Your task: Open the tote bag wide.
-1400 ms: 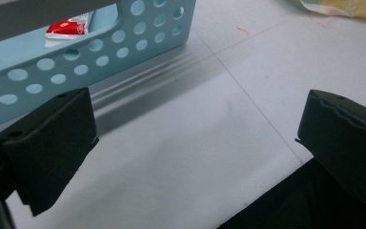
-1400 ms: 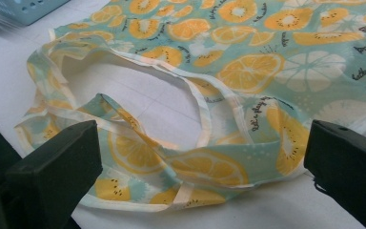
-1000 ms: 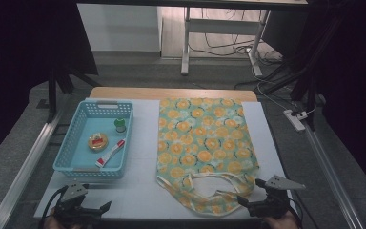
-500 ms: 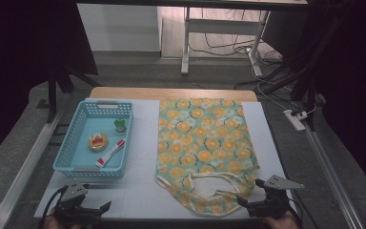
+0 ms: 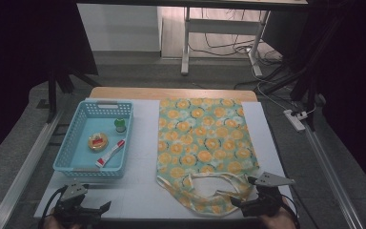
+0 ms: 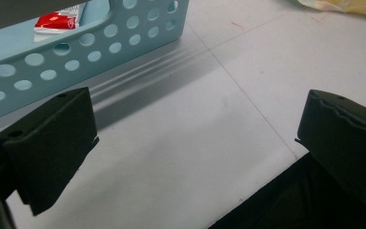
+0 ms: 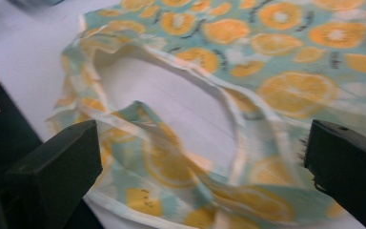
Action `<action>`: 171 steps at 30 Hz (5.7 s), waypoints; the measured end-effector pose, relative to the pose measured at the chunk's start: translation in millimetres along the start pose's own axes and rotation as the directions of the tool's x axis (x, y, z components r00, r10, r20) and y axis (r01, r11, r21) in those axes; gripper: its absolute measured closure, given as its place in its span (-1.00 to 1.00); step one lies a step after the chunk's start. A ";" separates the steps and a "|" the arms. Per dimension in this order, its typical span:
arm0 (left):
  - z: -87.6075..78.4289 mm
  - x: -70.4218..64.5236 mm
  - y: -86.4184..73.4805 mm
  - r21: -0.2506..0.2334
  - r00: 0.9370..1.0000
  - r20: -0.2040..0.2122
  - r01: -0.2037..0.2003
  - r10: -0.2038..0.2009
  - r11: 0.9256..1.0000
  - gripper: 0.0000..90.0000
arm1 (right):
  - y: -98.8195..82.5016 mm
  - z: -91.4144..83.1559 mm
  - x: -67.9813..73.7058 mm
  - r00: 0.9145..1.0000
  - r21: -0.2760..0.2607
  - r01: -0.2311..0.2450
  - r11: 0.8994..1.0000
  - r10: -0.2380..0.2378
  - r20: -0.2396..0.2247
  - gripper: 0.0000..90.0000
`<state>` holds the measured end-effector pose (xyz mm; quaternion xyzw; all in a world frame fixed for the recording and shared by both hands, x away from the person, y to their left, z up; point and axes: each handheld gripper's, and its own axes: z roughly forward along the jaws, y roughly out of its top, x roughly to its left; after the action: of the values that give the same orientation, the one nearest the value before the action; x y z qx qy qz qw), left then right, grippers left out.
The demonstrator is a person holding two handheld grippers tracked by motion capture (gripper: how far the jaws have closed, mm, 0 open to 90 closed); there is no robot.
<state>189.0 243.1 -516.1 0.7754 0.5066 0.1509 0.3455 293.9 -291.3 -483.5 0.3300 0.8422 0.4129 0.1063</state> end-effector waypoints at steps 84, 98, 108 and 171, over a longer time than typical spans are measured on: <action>3.3 3.2 1.2 0.028 1.000 0.018 0.017 -0.018 0.999 -1.00 | 144.4 183.0 -133.6 1.000 0.210 -0.003 0.978 0.001 0.008 0.27; 4.0 2.6 1.6 0.032 1.000 0.014 0.017 -0.018 0.999 -1.00 | 152.8 119.6 -79.7 0.992 0.117 0.099 0.988 -0.089 -0.088 -0.59; 4.3 2.6 1.7 0.034 1.000 0.014 0.017 -0.018 0.999 -1.00 | 115.1 113.1 -36.1 0.977 0.199 0.184 0.963 -0.156 -0.147 -0.76; 4.8 2.5 2.1 0.042 1.000 0.015 0.018 -0.018 0.999 -1.00 | 116.1 118.3 -58.0 0.937 0.120 0.015 0.993 0.028 -0.349 1.00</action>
<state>194.4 243.0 -518.4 0.7790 0.5140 0.1313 0.3341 445.7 -203.4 -475.4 0.2599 0.8699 0.4138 -0.0670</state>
